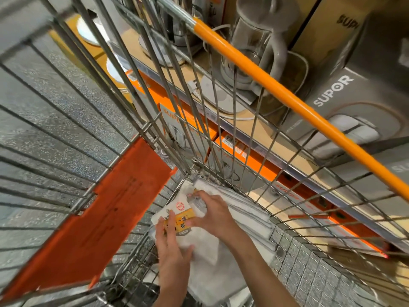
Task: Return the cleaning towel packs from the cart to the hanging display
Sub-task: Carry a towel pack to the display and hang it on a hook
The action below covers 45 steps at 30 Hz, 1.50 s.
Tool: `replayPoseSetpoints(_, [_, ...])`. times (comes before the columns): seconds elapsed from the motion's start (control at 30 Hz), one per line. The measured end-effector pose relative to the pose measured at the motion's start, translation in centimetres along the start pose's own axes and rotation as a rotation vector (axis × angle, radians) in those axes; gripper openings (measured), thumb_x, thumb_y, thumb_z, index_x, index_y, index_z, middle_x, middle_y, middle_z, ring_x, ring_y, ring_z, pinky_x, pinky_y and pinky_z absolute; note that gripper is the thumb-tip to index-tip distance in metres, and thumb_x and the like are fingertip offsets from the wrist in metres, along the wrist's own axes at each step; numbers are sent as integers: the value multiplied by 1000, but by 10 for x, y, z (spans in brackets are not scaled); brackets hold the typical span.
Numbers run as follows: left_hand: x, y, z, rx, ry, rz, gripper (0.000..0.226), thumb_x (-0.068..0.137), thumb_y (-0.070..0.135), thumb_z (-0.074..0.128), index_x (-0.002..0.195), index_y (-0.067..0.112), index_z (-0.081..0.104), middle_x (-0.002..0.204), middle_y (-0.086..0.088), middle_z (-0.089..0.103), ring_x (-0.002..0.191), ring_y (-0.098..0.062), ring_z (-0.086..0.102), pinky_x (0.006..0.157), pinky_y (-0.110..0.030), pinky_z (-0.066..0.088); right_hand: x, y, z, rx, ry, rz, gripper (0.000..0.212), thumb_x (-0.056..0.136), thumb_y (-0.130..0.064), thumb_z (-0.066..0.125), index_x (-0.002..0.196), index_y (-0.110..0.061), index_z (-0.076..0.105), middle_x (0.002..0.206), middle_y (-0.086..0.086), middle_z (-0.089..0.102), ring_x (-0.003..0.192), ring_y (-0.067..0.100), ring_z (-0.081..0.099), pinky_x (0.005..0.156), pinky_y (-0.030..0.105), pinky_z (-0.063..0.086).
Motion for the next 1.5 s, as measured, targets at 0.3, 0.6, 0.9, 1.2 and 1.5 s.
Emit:
replayPoseSetpoints(0.3, [-4, 10, -6, 51, -116, 110, 113, 75, -8, 72, 138, 55, 2, 155, 14, -3, 132, -1, 22, 82, 6, 35, -26, -9, -8, 19, 140, 73, 56, 66, -45, 79, 112, -43, 47, 128, -11, 59, 131, 20, 36, 110, 35, 25])
replayPoseSetpoints(0.6, [-5, 114, -58, 8, -141, 433, 79, 85, 6, 67, 137, 50, 27, 154, 19, 5, 146, -16, 10, 105, -52, 40, -100, -64, -90, 413, 401, 24, 47, 68, -21, 83, 94, -40, 49, 81, -30, 58, 76, -29, 48, 57, -1, 37])
replayPoseSetpoints(0.9, [-48, 250, -120, 83, 17, 849, 56, 89, 68, 33, 141, 48, 28, 157, 11, 3, 145, -12, -1, 110, -60, 27, -180, -155, -177, 575, 596, -172, 47, 65, -16, 84, 92, -43, 58, 92, -29, 66, 82, -11, 60, 64, 6, 45])
replayPoseSetpoints(1.2, [-106, 388, -200, -133, -12, 1002, 66, 79, 32, 74, 133, 48, 40, 151, 23, -9, 139, 13, -5, 110, -7, 8, -270, -253, -275, 643, 706, -366, 48, 60, -20, 85, 94, -43, 60, 92, -11, 72, 80, 7, 69, 62, 23, 54])
replayPoseSetpoints(1.5, [-136, 479, -274, -306, -288, 965, 63, 73, 29, 77, 111, 70, 48, 146, 21, 17, 113, 34, 19, 90, 7, 24, -358, -335, -334, 750, 813, -496, 42, 61, -12, 85, 89, -36, 66, 91, -2, 74, 81, 17, 72, 58, 23, 55])
Point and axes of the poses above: each hand's wrist, its own x-axis towards the middle knuckle, its own z-axis out of the palm, y = z × x, the point moved 2 cm from there along x, towards the middle knuckle
